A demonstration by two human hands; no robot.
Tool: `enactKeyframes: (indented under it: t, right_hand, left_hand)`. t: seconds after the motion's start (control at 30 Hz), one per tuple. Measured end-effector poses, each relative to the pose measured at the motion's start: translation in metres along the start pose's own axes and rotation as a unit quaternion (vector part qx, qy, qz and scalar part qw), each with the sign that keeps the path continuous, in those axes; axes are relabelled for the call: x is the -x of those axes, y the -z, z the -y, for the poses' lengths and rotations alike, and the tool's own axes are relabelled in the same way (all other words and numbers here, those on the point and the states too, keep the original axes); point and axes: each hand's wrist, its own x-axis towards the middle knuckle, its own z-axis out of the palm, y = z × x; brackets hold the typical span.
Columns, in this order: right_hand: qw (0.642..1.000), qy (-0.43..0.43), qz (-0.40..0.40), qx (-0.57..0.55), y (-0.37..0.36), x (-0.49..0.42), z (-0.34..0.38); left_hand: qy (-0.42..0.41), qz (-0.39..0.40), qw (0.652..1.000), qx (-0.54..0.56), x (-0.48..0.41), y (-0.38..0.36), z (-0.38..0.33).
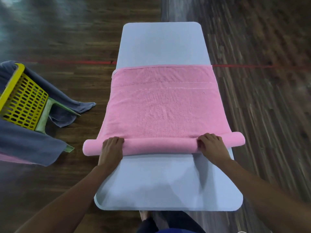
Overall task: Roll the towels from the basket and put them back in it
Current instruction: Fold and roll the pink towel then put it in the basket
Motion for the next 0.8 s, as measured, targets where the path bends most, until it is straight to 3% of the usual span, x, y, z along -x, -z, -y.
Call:
enactKeyframes:
  t: [0.17,0.33,0.4,0.5,0.57,0.6,0.67,0.73,0.8]
  right_hand:
    - [0.996,0.041,0.07,0.027,-0.012,0.014,-0.007]
    - [0.997,0.004,0.071,0.025,-0.006,0.005,-0.003]
    - [0.989,0.006,0.142,0.044,0.004,-0.003,0.0]
    - [0.959,-0.042,0.28,-0.007,0.02,-0.016,0.0]
    - [0.948,-0.072,0.308,-0.041,0.02,-0.019,-0.001]
    - [0.957,-0.066,0.28,-0.031,0.017,-0.018,-0.001]
    - [0.99,-0.031,0.136,0.014,0.006,-0.012,-0.002]
    - [1.0,0.002,0.018,0.02,-0.004,-0.002,0.001]
    - [1.0,0.022,-0.007,0.01,-0.009,0.008,0.004]
  left_hand:
    - [-0.014,0.111,0.992,-0.055,0.007,-0.008,-0.004]
    - [0.003,0.075,0.996,-0.044,-0.005,-0.002,-0.004]
    - [-0.002,0.105,0.993,-0.049,-0.009,0.006,-0.005]
    - [-0.008,0.217,0.975,-0.042,-0.015,0.016,-0.001]
    - [-0.015,0.255,0.966,-0.03,-0.017,0.015,0.005]
    - [-0.014,0.236,0.972,-0.019,-0.016,0.013,0.007]
    - [-0.026,0.138,0.99,-0.011,-0.012,0.01,0.008]
    - [-0.045,0.049,0.998,-0.011,-0.008,0.005,0.004]
    - [-0.062,0.042,0.997,-0.004,-0.001,0.003,-0.001]
